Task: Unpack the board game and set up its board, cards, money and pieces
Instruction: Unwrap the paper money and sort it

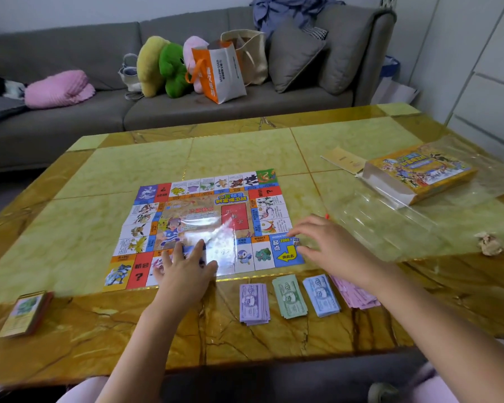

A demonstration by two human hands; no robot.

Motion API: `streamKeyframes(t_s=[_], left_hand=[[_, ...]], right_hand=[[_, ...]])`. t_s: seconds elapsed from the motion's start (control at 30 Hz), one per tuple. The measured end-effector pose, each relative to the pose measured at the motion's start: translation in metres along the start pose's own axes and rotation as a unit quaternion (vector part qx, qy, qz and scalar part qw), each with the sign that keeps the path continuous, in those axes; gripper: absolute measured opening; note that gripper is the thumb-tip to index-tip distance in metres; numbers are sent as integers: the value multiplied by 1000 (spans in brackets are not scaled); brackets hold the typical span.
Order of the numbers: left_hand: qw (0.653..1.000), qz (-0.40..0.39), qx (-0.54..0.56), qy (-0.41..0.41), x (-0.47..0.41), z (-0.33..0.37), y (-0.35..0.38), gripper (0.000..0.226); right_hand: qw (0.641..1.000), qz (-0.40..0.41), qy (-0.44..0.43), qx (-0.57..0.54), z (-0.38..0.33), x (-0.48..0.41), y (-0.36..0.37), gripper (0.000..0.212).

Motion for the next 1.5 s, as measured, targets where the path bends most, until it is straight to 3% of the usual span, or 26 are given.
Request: streamKeyframes(t_s=[0.23,0.47,0.63,0.77,0.87,1.03,1.13,1.33,1.5], left_hand=[[999,2,39,20,-14,-7,-4,61],[993,44,104,41,-11,-6,-11,58],[957,87,213,178,33,34,-32,41],[942,37,212,257,65,87,-34,27],[936,-9,195,292,73,126,-28,28],[946,-74,119,293,63,182,-9,44],[953,-100,102,266,50,203,2,51],[960,-94,88,250,42,214,15,56],[959,-81,102,250,35,209,18,59]], right_hand=[[996,-74,-13,51,3,-29,16,19],[997,-63,4,38,8,-22,12,18],[999,-24,17,13,11,6,-26,23],[995,53,51,74,30,45,-72,26],[989,28,97,109,52,76,-89,30],[987,-31,141,77,79,106,-83,44],[983,-7,145,112,87,109,-76,40],[983,-23,106,147,78,95,-57,24],[988,-20,101,117,88,74,-55,23]])
Point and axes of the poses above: each hand's wrist, its own x-axis away from the middle knuckle, its own y-axis out of the palm, z = x × y, the point moved 7 cm from there along -x, towards the middle knuckle, and after that the axes turned 13 degrees about -y, right-handed, at the moved point
